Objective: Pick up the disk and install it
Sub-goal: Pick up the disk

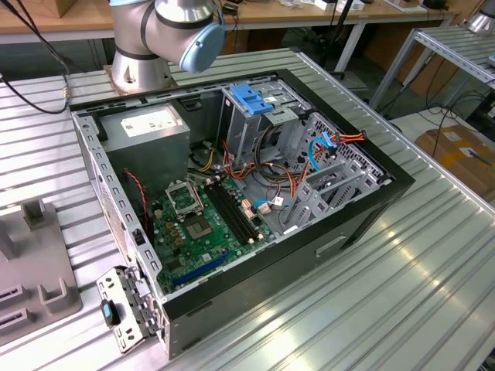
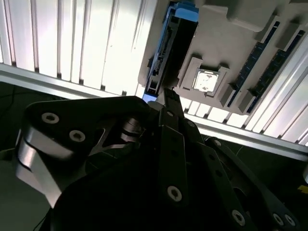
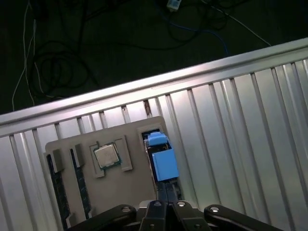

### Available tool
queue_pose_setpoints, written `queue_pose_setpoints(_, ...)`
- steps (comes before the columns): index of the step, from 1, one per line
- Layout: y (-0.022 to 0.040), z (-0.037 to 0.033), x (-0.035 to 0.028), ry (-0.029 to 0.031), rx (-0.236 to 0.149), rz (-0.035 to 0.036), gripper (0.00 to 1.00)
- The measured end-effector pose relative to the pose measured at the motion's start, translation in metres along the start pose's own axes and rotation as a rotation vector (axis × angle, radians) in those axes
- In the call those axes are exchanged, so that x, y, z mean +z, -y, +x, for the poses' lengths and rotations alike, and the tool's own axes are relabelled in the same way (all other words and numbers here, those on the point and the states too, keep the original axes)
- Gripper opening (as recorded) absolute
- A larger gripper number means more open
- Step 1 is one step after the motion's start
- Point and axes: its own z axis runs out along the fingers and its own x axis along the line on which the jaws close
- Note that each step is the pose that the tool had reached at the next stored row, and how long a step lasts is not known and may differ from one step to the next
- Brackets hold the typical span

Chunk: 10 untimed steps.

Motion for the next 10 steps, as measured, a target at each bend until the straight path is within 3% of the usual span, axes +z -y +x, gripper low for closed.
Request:
queue_pose_setpoints(3, 0.0000, 0.0000, 0.0000, -0.0014, -0.033, -0.0004, 0.11)
queue_pose_setpoints(10, 0.0000, 0.0000, 0.0000, -0.0015, -0.036, -0.0004, 0.11)
